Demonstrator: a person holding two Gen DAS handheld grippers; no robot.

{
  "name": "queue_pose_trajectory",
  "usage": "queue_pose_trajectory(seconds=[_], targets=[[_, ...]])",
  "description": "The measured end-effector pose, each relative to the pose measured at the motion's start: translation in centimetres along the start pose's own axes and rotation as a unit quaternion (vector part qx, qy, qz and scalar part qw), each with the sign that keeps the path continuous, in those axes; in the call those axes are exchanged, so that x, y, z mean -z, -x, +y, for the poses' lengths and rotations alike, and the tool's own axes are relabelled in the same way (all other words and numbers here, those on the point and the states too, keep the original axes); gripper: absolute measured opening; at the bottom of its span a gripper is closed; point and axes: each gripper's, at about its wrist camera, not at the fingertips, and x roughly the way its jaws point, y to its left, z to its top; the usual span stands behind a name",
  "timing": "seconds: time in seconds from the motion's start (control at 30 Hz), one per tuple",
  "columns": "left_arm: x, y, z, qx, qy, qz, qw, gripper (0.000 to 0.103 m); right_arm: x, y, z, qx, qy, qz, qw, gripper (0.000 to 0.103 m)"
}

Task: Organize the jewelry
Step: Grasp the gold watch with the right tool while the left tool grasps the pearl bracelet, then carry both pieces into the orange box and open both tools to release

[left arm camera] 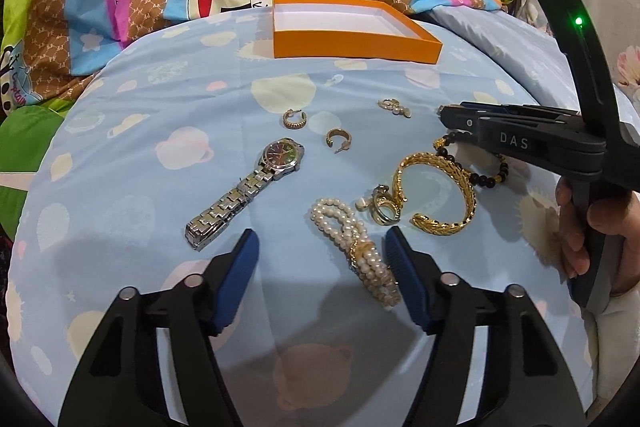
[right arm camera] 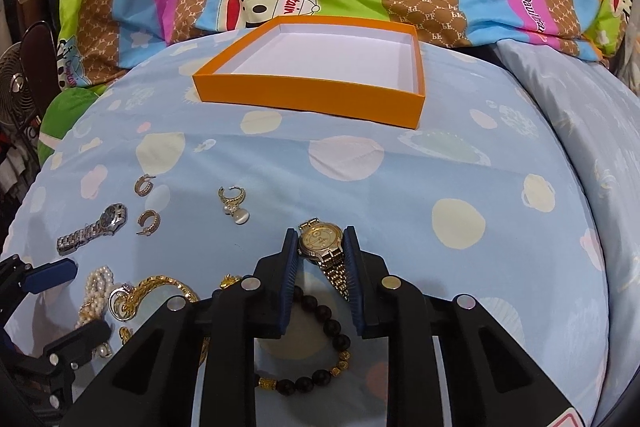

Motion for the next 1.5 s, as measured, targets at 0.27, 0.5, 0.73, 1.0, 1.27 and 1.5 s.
queue_pose_trajectory(seconds=[0.27,0.5,0.73,1.0,1.27,1.5], targets=[[-0.1,0.4,0.2,0.038,-0.007,0.003,0.9993,0.014,0.2,0.6,-0.1,0.001,-0.013,-0.004,1.0,0.021],[-0.9,2.0,1.1,0.059,-0.016,-0.01,0.9981,0.014,0.3,2.9,-0.5,0.006,-0.036,-0.043,0.998,0.021],[-5.7,3.7,2.9,0.06,-0.038,-0.053,0.9961,0.013,-2.1,6.2,-1.6,0.007,-0.067,-0.106,0.992,0.021],[-14.2,1.5,3.8,0.056,-0.058,-0.102,0.9915,0.013,-9.3,5.7,-3.6,0.017,-0.089,-0.139,0.986,0.021],[-22.1,-5.3,3.6,0.051,-0.062,-0.105,0.9912,0.013,-16.7,0.6,-5.8,0.018,-0.108,-0.127,0.986,0.021],[-26.2,-12.1,3.3,0.051,-0.054,-0.073,0.9946,0.013,-20.2,-5.6,-6.8,0.035,-0.107,-0.086,0.99,0.021]])
